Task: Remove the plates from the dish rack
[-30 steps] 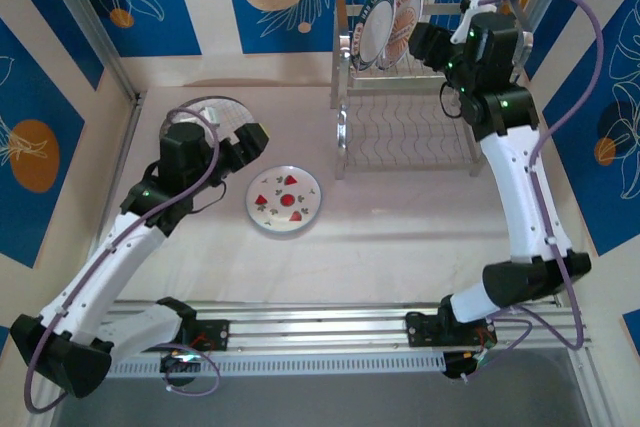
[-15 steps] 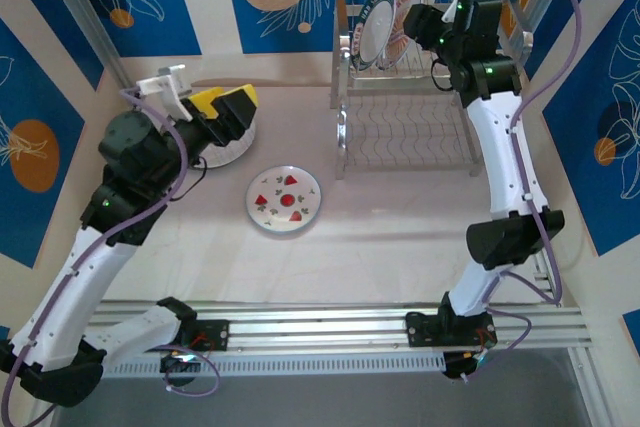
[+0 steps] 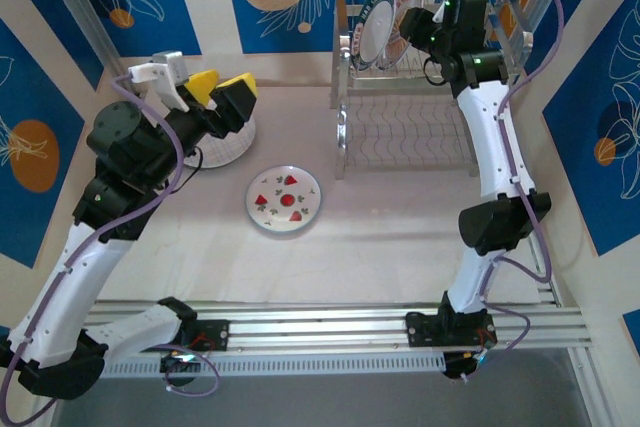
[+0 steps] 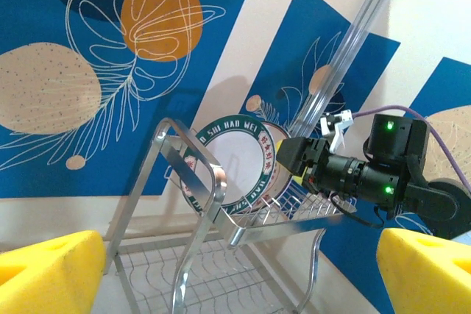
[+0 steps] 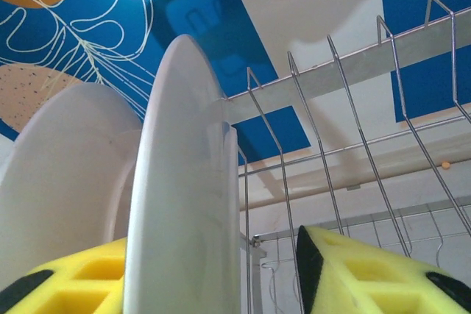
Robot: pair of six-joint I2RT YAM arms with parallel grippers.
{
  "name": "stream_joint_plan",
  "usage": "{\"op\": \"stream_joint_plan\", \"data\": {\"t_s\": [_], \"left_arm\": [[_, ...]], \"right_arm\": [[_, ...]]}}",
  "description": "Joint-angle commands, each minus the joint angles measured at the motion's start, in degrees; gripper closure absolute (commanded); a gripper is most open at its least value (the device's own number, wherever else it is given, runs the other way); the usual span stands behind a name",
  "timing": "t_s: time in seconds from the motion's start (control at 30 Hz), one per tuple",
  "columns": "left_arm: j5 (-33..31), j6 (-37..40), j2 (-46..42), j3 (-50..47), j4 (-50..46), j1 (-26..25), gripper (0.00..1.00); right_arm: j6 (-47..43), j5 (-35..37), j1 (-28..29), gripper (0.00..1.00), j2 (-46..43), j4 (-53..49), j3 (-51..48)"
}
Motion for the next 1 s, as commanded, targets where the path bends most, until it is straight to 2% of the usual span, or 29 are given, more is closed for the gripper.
{"op": "stream_joint_plan", "data": {"t_s": [0.0, 0.23, 0.47, 0.97], "left_arm": [[-0.72, 1.11, -0.24, 1.25, 0.54, -0.73, 0.06], [-0.82, 0.93, -0.24, 0.83, 0.63, -0.89, 0.06], [-0.25, 1.09, -0.15, 1.33, 1.25, -1.07, 0.05], [-0.14, 0.66, -0.20, 1.44, 1.32, -1.47, 0.05]], "right_arm": [[-0.80, 1.52, 0.64, 0.55, 1.17, -1.37, 3.58], [-1.20, 3.23, 1.96, 0.59, 3.26, -3.48, 6.23], [-2.59, 6.27, 3.54, 0.73, 4.81, -5.32, 9.89], [-5.47, 16.39, 7.31, 0.91, 5.75, -7.78, 14.44]]}}
